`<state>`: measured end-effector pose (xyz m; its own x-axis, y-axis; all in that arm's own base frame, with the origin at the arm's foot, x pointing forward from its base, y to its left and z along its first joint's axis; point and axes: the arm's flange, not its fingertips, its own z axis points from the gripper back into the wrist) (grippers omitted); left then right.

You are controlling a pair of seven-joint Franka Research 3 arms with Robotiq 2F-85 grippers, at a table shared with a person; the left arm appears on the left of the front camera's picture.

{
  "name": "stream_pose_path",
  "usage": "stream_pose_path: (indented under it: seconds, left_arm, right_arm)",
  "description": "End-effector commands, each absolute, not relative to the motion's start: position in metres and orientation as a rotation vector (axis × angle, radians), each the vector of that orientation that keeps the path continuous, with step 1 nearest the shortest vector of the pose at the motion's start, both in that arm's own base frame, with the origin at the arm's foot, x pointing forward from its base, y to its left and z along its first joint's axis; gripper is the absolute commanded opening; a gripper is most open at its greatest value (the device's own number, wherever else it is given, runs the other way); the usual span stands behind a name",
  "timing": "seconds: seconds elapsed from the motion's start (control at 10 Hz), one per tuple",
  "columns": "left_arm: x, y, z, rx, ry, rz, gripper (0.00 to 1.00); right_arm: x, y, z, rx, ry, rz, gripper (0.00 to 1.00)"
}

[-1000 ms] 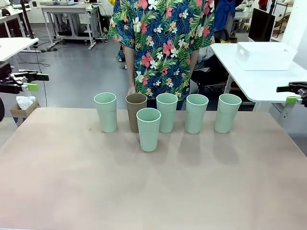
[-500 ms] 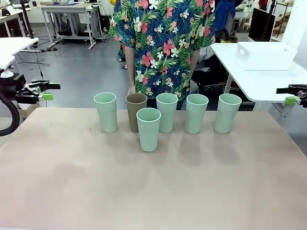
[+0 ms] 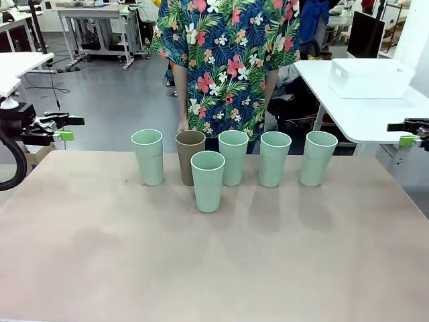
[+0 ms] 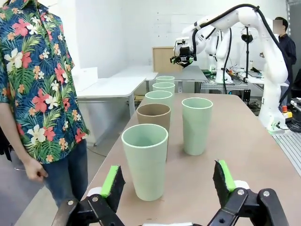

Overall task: Stack the cups and store them in the basket.
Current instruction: Pick up two Reusable plastic cups , one in each hand.

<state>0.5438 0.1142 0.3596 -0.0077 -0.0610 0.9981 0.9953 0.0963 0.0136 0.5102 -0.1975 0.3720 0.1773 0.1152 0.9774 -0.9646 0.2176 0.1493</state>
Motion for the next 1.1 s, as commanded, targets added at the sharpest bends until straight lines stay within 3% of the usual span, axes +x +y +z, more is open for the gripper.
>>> stream_pose_path:
  seconds: [0.0, 0.5, 1.0]
  left_arm:
    - [0.554, 0.102, 0.343, -1.108, -1.225, -1.158, 1.0]
    - [0.569, 0.057, 0.278, -1.195, -1.246, -1.159, 1.0]
    - [0.567, 0.03, 0.243, -1.266, -1.227, -1.158, 1.0]
  right_arm:
    - [0.521, -0.188, 0.359, 1.038, -1.129, 0.997, 1.0]
    - [0.571, -0.155, 0.291, 1.027, -1.24, 0.998, 1.0]
    - [0.592, -0.125, 0.245, 1.052, -1.185, 0.989, 1.0]
